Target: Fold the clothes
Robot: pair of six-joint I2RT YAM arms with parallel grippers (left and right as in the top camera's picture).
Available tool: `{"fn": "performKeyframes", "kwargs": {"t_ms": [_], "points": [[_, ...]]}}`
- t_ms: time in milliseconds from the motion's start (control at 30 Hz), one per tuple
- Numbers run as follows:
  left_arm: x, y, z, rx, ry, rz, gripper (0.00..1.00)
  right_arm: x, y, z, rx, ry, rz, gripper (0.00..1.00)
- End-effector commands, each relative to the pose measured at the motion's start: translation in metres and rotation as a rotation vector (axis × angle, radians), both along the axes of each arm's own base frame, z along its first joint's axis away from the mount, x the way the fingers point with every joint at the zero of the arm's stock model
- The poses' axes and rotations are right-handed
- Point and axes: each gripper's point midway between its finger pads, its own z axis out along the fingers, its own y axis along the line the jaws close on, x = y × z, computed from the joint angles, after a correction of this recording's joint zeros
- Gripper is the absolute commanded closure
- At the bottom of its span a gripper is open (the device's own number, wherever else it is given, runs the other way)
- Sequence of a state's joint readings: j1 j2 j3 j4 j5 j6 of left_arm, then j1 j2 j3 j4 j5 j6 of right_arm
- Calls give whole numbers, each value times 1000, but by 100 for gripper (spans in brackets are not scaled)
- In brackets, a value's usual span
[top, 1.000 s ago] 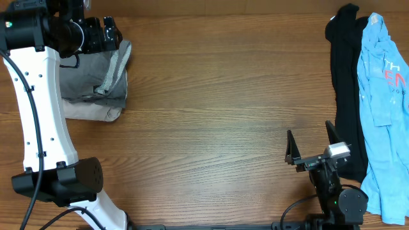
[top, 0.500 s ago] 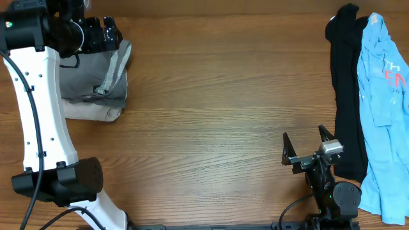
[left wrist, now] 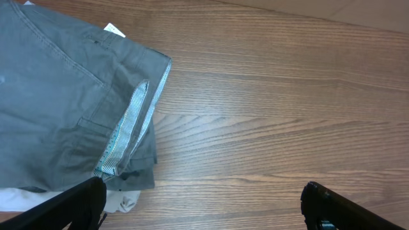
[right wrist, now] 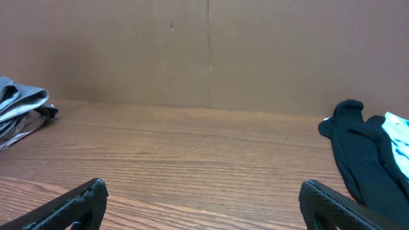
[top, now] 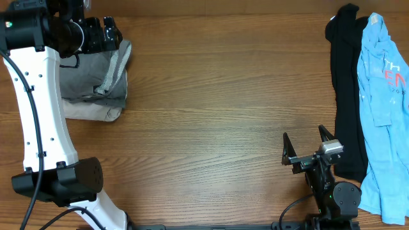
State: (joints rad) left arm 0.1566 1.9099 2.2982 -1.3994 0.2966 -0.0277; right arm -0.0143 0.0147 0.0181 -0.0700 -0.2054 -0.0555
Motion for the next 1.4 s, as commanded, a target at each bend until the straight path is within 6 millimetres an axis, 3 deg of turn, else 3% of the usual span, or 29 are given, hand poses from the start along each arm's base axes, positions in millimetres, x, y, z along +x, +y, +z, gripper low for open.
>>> {"fn": "performKeyframes", "kwargs": {"t_ms": [0,133,267,400,600,667,767,1067,1200,1367], "points": [[-1,-4,10,-3,-27,-8,0,0,-2,-1,7,-8,-9,0],[-8,-5,24,5,-60,-7,0,0,-2,-1,7,-8,-9,0],[-37,-9,67,22,-166,-7,0,0,-2,-1,7,-8,-9,0],[-74,-15,84,29,-215,-8,0,0,-2,-1,7,-8,-9,0],[-155,-27,44,18,-132,-8,0,0,-2,-1,7,-8,-9,0],[-188,-18,16,77,-84,38,0,0,-2,-1,7,-8,-9,0],[-210,-19,-17,92,-108,48,0,0,-2,-1,7,-8,-9,0],[-205,-74,-71,-73,-619,-199,0,0,-2,-1,7,-8,-9,0],[-203,-84,-91,-53,-772,-256,0,0,-2,-1,7,-8,-9,0],[-197,-81,-98,10,-933,-234,0,0,-2,-1,7,-8,-9,0]]}}
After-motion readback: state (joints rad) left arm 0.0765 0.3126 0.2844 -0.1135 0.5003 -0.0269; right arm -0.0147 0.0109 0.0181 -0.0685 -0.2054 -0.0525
